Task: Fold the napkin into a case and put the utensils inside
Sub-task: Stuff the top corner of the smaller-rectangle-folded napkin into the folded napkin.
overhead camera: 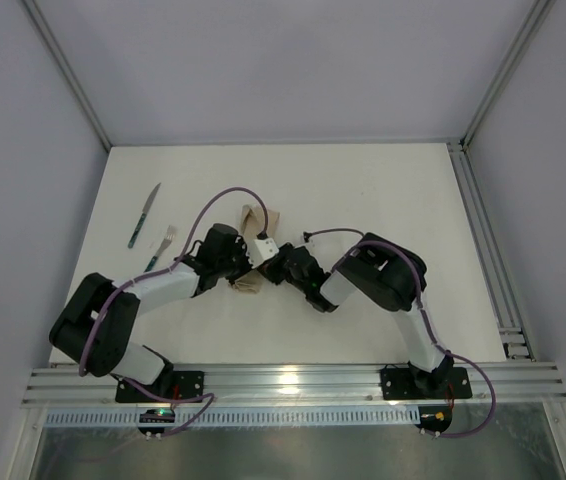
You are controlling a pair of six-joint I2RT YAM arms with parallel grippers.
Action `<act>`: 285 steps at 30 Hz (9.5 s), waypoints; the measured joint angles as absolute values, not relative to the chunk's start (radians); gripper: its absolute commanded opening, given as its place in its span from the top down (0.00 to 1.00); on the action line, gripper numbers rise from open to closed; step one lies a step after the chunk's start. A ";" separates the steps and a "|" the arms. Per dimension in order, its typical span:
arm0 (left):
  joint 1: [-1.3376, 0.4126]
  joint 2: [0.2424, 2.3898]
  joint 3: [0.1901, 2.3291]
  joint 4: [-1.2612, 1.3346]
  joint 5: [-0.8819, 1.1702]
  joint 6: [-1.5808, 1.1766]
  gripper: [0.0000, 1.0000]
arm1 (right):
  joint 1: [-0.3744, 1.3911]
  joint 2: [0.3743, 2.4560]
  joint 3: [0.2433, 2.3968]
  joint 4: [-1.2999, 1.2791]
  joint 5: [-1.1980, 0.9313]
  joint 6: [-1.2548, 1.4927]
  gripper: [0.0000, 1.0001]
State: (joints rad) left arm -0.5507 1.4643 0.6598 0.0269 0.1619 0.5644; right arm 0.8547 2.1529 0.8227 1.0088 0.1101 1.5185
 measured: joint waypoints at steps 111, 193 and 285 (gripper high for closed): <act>-0.495 1.548 0.777 -0.164 0.171 0.530 0.98 | 0.818 2.123 0.838 0.972 0.012 1.530 0.87; -0.628 1.541 0.675 -0.008 -0.069 0.781 0.95 | 0.619 1.662 0.550 0.770 -0.183 1.211 0.61; -0.842 1.430 0.756 -0.522 0.039 0.827 0.46 | 0.587 1.778 0.899 0.121 -0.073 0.411 0.96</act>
State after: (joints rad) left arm -0.8421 1.4303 0.7563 -0.5220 0.0395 0.8268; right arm 0.5869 1.7779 0.8993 0.1211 -0.0734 0.4107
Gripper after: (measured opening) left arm 0.556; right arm 0.045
